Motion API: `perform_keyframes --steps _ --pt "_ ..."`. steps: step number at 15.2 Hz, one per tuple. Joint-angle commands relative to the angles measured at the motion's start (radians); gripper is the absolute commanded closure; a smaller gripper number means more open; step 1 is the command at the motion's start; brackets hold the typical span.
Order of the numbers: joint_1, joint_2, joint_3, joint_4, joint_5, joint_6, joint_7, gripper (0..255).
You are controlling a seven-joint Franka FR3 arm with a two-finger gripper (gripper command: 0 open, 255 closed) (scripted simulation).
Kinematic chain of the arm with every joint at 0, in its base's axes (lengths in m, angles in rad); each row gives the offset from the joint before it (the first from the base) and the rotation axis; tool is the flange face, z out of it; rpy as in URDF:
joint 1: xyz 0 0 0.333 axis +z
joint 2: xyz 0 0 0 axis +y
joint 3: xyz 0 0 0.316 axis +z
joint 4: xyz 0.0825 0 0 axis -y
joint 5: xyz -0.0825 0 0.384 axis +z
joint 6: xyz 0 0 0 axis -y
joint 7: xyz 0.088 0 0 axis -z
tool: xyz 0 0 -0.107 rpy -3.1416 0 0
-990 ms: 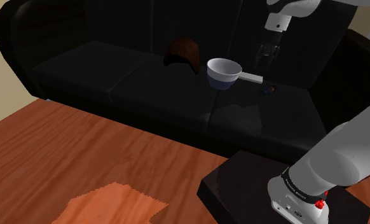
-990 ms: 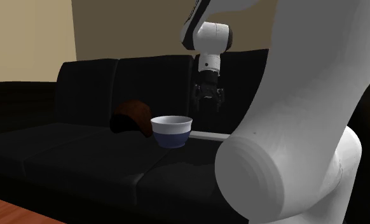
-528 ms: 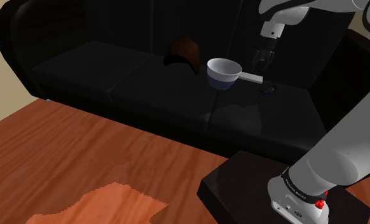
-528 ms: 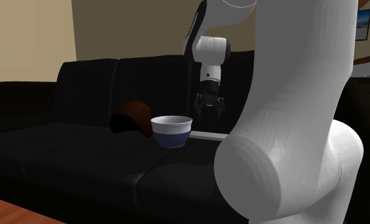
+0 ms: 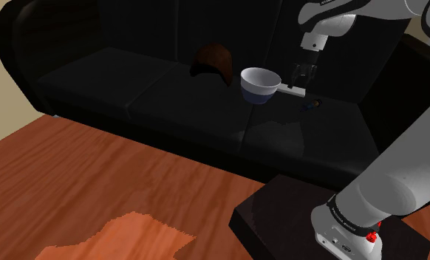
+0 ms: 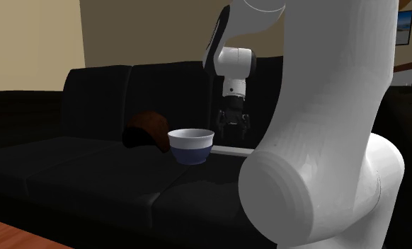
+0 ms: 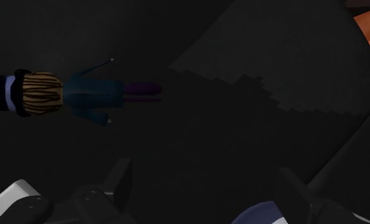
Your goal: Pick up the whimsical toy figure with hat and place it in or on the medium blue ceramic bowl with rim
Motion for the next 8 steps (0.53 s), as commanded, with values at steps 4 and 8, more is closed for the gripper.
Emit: perform_keyframes --steps 4,8 --pt "0.000 0.000 0.000 -0.001 0.000 0.001 0.000 255" --pt "0.000 0.000 0.000 -0.001 0.000 0.001 0.000 255"
